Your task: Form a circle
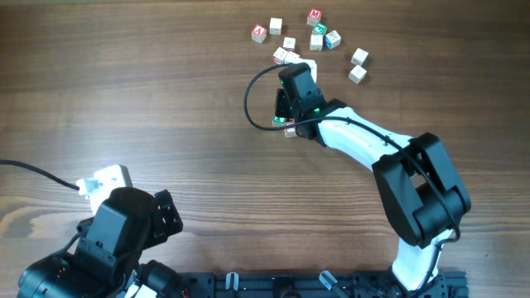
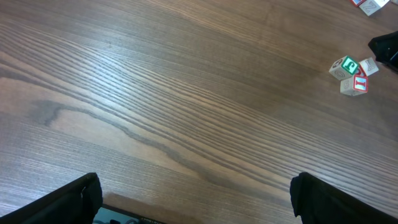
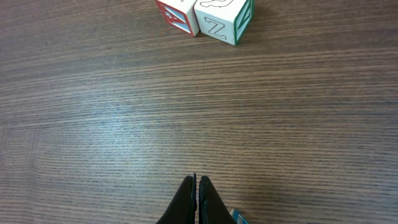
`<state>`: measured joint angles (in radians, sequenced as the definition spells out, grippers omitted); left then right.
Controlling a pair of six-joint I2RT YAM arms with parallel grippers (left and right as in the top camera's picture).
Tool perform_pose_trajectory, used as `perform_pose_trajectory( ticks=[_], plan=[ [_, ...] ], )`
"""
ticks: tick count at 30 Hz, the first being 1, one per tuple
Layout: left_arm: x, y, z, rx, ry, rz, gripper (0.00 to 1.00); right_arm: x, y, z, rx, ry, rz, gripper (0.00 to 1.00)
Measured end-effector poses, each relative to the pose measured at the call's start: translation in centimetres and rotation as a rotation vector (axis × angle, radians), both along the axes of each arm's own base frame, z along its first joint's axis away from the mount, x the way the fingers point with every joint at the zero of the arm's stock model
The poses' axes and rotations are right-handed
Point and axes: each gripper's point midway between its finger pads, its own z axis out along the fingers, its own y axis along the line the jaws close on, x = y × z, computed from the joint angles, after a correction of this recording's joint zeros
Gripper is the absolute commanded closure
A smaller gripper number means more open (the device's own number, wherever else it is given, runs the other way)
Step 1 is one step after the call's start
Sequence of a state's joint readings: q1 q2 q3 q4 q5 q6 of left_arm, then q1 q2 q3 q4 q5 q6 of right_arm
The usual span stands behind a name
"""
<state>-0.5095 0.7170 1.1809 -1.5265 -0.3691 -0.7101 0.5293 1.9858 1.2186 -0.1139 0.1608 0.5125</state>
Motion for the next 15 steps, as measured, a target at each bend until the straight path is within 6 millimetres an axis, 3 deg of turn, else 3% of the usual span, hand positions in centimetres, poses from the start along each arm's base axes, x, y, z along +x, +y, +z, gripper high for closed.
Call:
perform_pose_trajectory(
  ticks=[15],
  plan=[
    [0.0, 0.0, 0.0, 0.000, 0.000, 0.000, 0.00, -0.4, -0.1, -1.1, -0.010, 0.030, -0.002, 0.95]
  ],
)
